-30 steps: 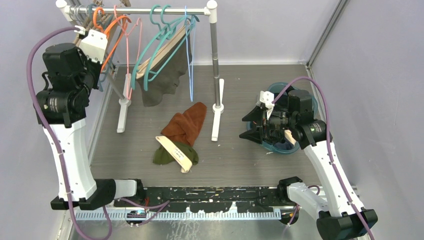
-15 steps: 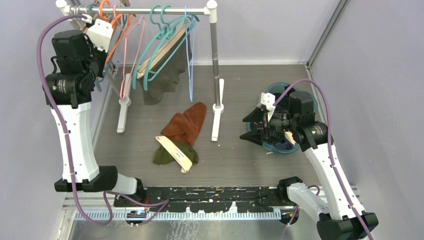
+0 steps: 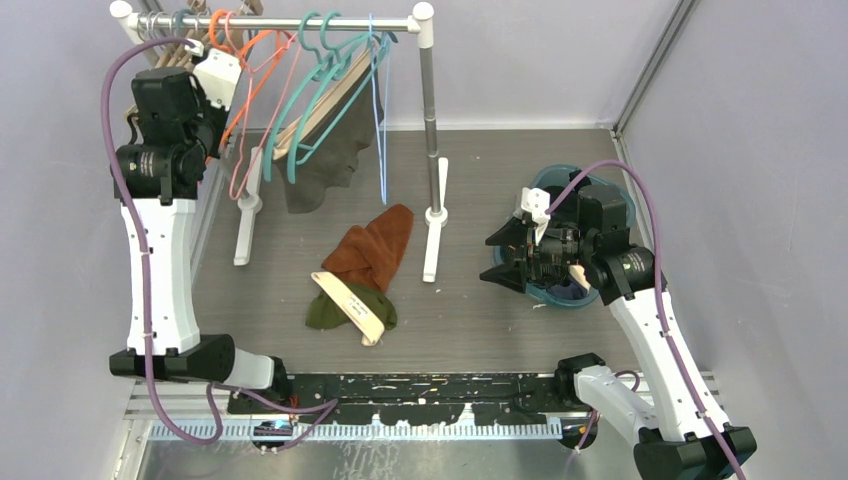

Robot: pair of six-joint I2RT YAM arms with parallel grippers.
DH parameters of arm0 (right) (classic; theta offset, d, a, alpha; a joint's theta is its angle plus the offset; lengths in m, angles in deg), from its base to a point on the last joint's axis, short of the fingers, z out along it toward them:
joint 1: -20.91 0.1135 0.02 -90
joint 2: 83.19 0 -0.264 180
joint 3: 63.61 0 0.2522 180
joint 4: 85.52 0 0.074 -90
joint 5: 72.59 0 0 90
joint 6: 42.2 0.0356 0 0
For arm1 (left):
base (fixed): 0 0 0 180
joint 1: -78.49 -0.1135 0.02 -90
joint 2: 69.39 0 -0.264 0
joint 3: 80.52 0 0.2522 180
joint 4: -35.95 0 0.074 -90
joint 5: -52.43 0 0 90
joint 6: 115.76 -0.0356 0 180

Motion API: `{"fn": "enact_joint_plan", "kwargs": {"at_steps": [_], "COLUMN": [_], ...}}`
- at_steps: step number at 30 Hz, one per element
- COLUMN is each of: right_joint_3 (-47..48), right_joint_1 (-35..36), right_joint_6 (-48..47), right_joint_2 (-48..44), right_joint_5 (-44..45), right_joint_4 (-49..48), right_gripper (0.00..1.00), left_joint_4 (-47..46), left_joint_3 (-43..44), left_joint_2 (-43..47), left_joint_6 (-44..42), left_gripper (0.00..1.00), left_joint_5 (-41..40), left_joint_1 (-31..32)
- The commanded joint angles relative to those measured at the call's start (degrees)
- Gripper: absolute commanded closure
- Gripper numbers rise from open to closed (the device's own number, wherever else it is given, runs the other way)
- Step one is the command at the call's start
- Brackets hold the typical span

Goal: Remove the underwear clipped to the hanger
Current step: Place the hanger at the clothesline, then pick up the underwear from the center of the board.

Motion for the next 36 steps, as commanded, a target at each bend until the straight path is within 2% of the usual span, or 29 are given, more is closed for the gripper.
{"fn": "enact_joint_plan", "kwargs": {"at_steps": [1, 2, 4, 12, 14, 17, 25, 31, 36], "right_joint_3": [0.34, 0.34, 0.43, 0.64, 0.77, 0.88, 0.87, 2.06, 0.2], "right_joint_1": [-0.19, -0.17, -0.13, -0.19, -0.23, -0.14, -0.23, -0.17, -0.17], "right_joint_6": [-0.94, -0.92, -0.93, -0.87, -0.8, -0.76, -1.29, -3.96, -2.27], "right_joint_2": [-0.68, -0.58, -0.32, -0.14, 0.09, 0.55, 1.27, 3.91, 5.14], "right_joint_5": [-0.24, -0.33, -0.34, -0.34, -0.3, -0.42, 0.17, 2.03, 5.8], "right_joint_4": [-1.92, -1.92, -1.87, -1.65, -1.65, -1.57, -1.56, -0.13, -4.21], "right_gripper": [0.25, 0.25, 0.25, 0.24, 0.24, 0.24, 0.24, 0.24, 0.24], "left_joint_4": [-4.29, -4.4, -4.49, -4.34, -3.76, -1.35, 5.83, 10.97, 12.95], "left_joint_3": [-4.86, -5.79, -7.21, -10.55, -11.02, -11.25, -16.77, -26.18, -37.63], "left_joint_2": [6.37, 7.24, 8.53, 14.62, 15.79, 17.51, 23.26, 29.58, 34.9], "left_joint_6": [-1.03, -1.21, -1.34, -1.51, -1.21, -0.38, 1.33, 0.65, -2.12], "left_gripper": [0.79, 0.67, 0.52, 0.1, 0.04, 0.0, 0.02, 0.02, 0.02], "left_joint_5": [0.4, 0.53, 0.46, -0.6, 0.03, 2.67, 13.78, 24.18, 34.71], "left_joint_1": [-0.25, -0.25, -0.29, -0.25, -0.25, -0.25, -0.25, -0.25, -0.25]}}
